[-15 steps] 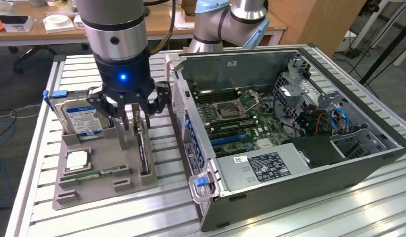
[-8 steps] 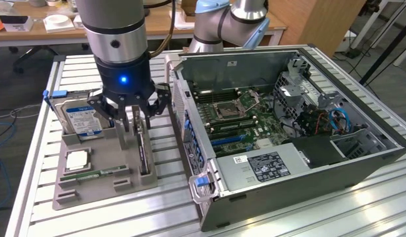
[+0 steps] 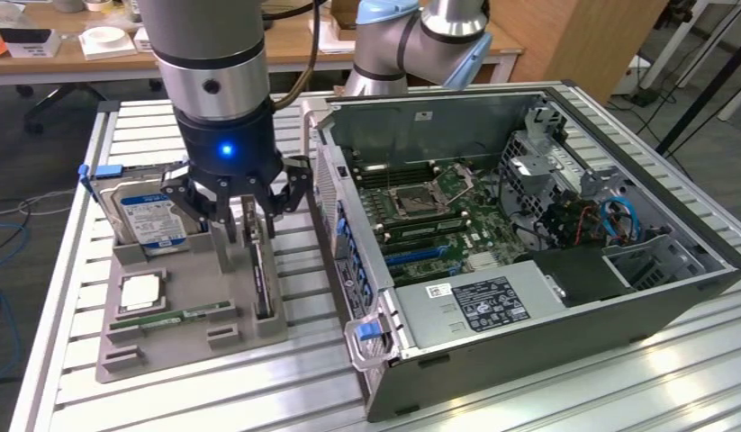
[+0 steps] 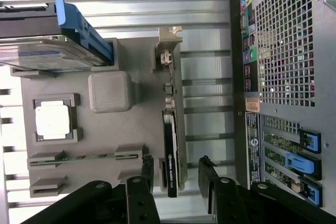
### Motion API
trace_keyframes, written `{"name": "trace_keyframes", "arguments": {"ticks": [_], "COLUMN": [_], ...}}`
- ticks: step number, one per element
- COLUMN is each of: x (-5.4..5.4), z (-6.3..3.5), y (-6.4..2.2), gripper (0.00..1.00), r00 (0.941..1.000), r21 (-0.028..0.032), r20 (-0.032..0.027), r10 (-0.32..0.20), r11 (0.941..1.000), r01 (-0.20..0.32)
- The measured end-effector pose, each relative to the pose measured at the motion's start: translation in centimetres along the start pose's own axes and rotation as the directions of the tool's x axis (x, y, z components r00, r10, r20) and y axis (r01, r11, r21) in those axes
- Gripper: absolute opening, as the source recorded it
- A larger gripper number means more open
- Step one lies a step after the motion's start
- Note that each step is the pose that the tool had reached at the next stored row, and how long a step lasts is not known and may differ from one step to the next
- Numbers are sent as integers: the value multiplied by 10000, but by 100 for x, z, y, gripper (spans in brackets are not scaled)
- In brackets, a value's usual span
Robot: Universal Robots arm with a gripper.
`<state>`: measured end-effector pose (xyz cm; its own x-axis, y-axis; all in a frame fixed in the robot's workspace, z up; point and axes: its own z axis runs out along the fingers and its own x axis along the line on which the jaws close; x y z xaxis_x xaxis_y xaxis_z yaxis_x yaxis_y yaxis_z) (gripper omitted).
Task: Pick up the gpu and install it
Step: 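Pick up the gpu and move the gpu toward the slot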
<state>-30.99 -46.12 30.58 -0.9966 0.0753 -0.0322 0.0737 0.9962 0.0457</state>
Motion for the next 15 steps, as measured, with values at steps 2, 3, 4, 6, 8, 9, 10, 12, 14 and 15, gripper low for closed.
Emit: {"name": "trace_keyframes", "arguments": {"ticks": [2,3,4,6,8,9,10,12,14,15], "x": [1,1,1,1,1,2,1,2,2,2], "z": [11,18,23,33,41,43,46,46,47,50], "y": [0,-1,-1,-1,-2,-2,-2,-2,-2,-2], "gripper": [47,47,47,47,47,47,47,47,47,47], "r00": [10000,10000,10000,10000,10000,10000,10000,10000,10000,10000], "r21": [1,0,0,0,1,1,1,1,-3,-5], "r20": [0,0,0,0,0,-1,-1,-1,0,1], "r10": [0,0,0,0,0,0,0,0,1,1], "r11": [10000,10000,10000,10000,10000,10000,10000,10000,10000,10000], "r01": [0,0,0,0,0,0,0,0,-1,-1]}}
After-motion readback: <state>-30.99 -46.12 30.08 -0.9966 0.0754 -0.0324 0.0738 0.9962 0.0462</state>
